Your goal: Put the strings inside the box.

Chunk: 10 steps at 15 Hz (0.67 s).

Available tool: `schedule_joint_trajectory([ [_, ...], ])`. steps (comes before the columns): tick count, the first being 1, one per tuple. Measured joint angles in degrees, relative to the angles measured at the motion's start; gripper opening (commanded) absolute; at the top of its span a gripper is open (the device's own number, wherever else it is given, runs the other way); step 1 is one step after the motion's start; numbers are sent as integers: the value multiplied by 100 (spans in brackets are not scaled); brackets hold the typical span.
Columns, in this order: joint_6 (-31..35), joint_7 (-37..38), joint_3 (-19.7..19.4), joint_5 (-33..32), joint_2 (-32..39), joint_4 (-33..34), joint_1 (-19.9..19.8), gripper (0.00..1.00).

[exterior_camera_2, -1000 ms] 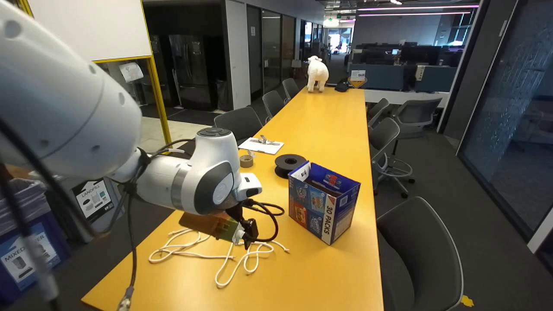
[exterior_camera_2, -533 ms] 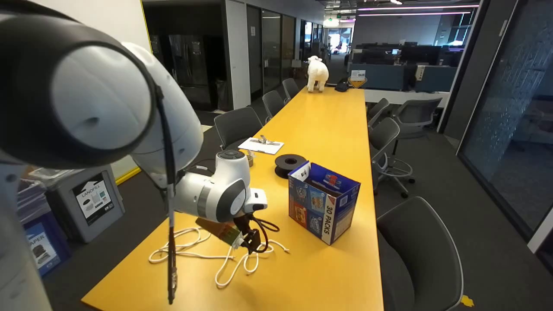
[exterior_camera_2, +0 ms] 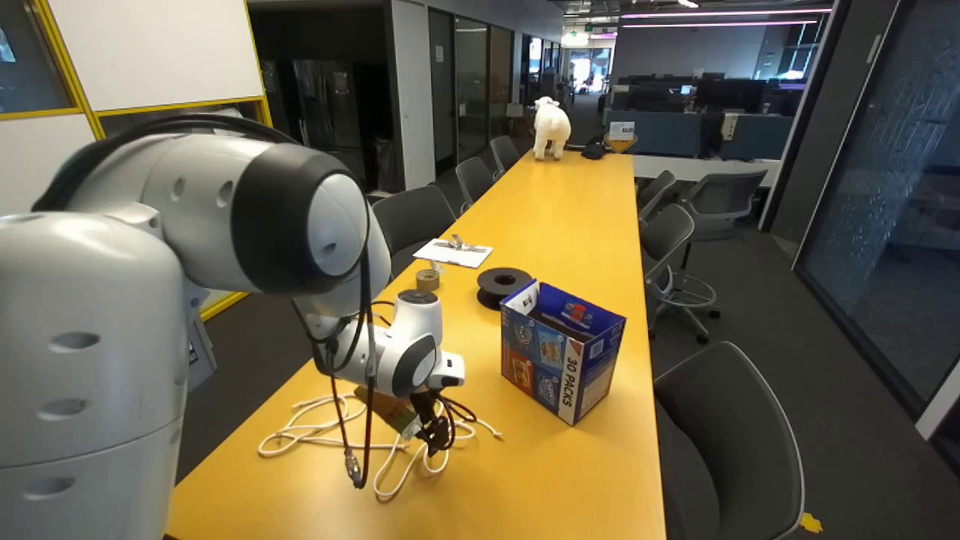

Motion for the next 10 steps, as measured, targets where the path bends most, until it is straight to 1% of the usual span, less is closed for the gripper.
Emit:
schedule_joint_trajectory([
  [4, 15, -23, -137, -11, 500, 398, 183, 100],
  [10, 44, -152, -313, -99, 807, 667, 229, 100],
])
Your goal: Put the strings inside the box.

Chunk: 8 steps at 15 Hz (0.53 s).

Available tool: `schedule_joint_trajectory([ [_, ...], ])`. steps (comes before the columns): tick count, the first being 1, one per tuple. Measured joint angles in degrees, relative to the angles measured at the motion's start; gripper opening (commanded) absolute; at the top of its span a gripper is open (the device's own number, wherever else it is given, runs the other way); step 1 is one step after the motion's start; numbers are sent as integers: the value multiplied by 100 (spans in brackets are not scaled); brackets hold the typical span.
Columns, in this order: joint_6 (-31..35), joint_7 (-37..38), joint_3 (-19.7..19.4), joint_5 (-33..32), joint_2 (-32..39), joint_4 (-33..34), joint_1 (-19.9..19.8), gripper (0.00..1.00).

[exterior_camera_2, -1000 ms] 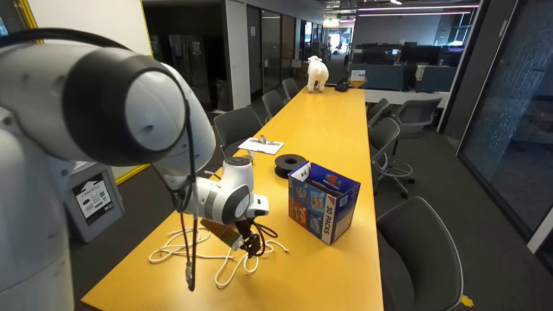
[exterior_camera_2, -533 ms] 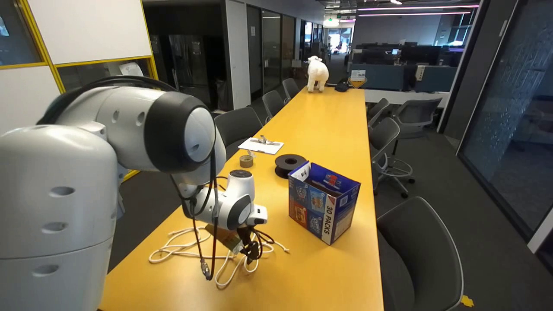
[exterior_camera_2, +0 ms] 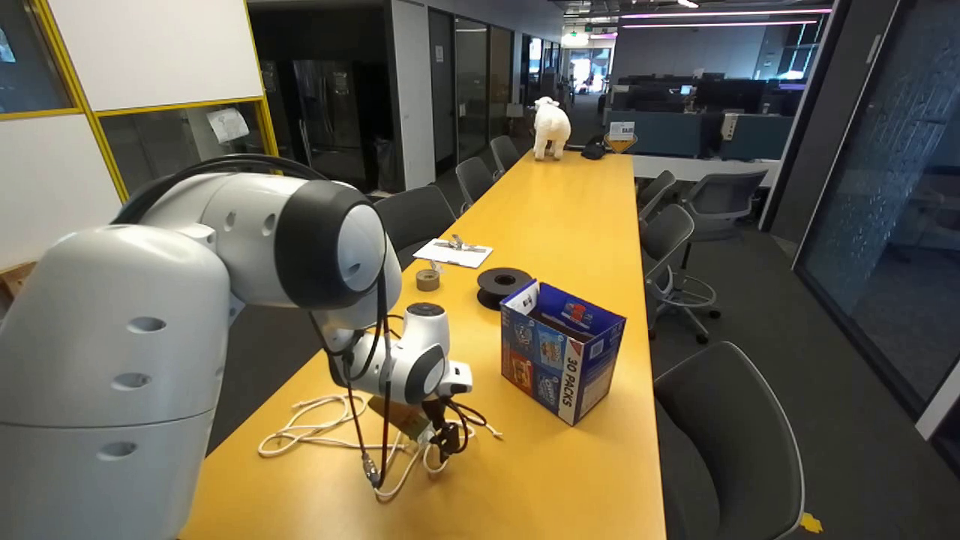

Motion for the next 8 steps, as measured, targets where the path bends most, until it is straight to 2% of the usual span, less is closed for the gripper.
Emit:
schedule_joint_trajectory([
  [8, 115, -292, -83, -48, 108, 134, -65, 100],
])
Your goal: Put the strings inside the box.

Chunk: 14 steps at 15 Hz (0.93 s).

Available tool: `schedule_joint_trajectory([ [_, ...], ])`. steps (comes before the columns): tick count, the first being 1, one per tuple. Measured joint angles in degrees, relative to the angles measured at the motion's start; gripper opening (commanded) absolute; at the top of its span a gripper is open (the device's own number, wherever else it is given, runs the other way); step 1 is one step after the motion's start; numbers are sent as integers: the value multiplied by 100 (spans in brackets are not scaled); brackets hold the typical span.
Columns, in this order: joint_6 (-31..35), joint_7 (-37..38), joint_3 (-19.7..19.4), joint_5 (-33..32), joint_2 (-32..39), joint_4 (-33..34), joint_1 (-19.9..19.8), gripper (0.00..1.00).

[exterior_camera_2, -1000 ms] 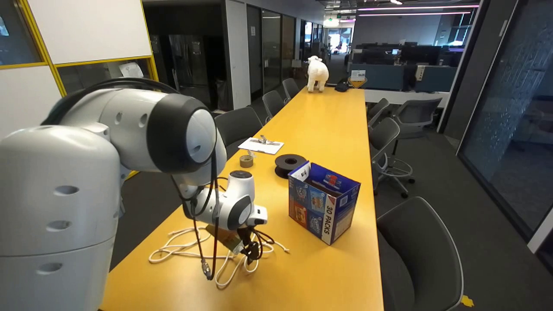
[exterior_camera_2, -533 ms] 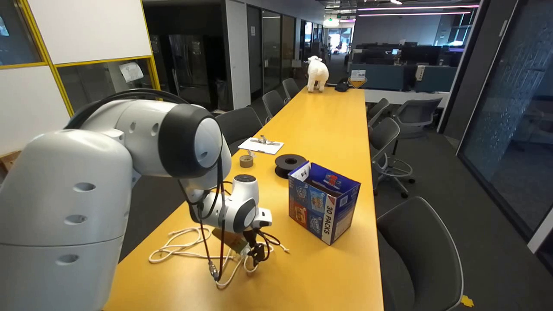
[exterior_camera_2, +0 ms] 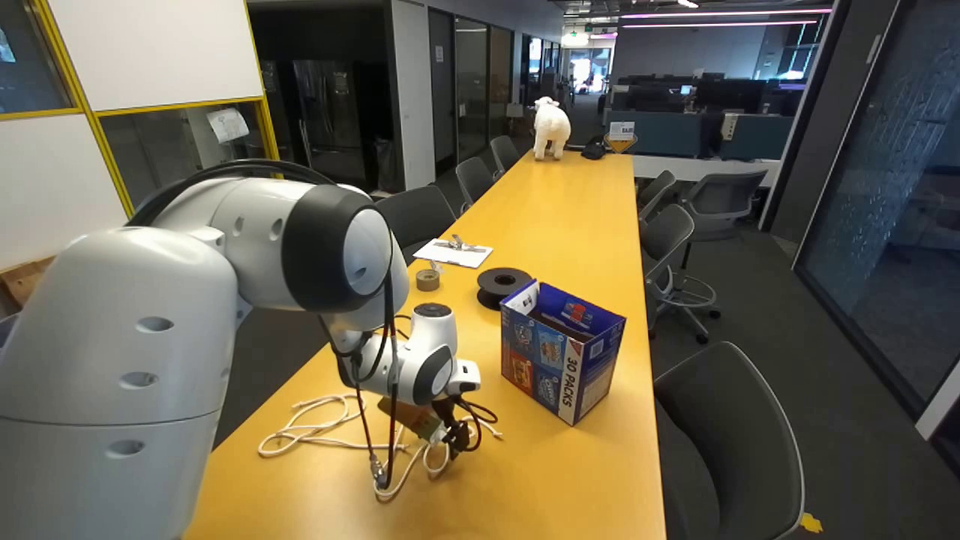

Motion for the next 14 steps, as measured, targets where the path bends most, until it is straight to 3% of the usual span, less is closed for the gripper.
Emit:
schedule_joint_trajectory([
  [14, -5, -380, 121, 17, 208, 169, -255, 100],
])
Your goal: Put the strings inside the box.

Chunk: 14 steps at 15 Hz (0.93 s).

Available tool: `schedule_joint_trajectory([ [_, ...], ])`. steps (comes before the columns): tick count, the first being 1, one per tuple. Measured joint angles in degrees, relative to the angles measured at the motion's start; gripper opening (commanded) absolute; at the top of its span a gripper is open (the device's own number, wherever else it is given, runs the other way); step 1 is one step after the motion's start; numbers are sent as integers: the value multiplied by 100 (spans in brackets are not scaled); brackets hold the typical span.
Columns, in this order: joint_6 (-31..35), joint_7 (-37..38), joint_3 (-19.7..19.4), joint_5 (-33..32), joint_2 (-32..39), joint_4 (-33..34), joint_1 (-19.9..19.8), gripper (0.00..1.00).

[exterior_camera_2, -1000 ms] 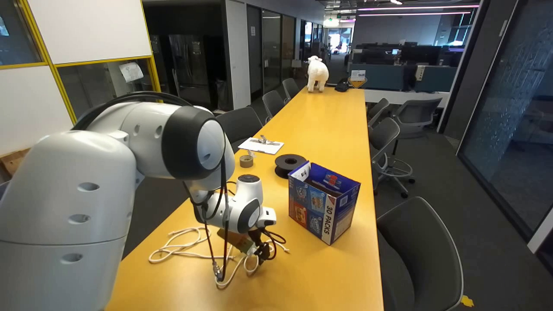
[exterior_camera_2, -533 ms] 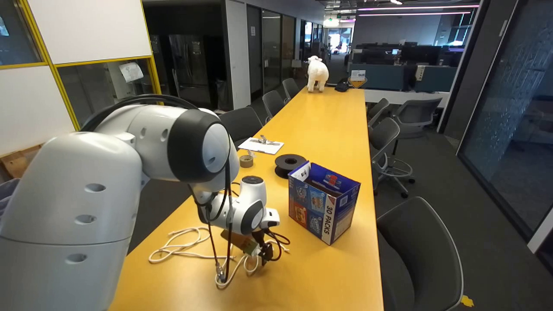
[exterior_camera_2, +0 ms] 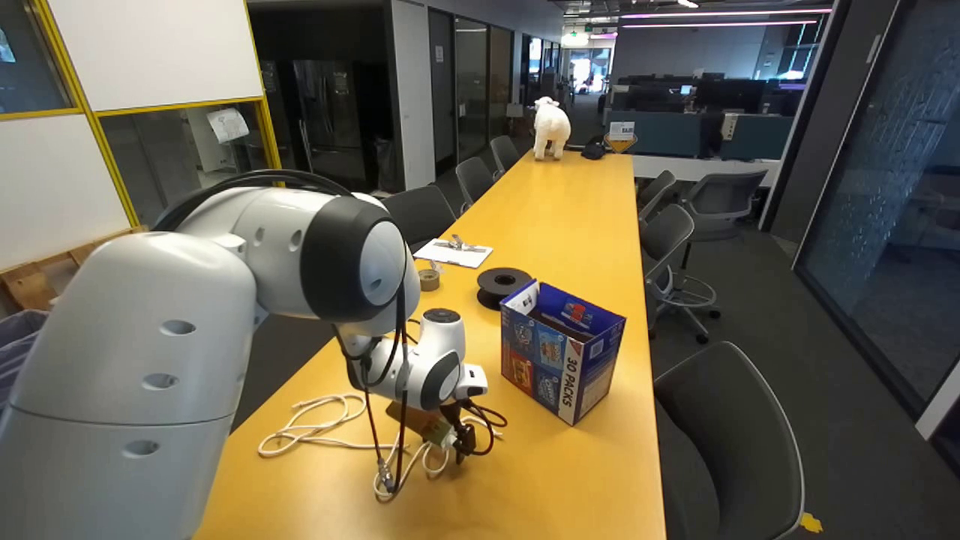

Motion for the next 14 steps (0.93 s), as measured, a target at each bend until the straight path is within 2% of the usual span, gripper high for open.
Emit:
schedule_joint_trajectory([
  [6, -15, -101, 31, 1, 4, 12, -26, 100],
  [14, -89, -583, 339, 12, 7, 13, -289, 100],
])
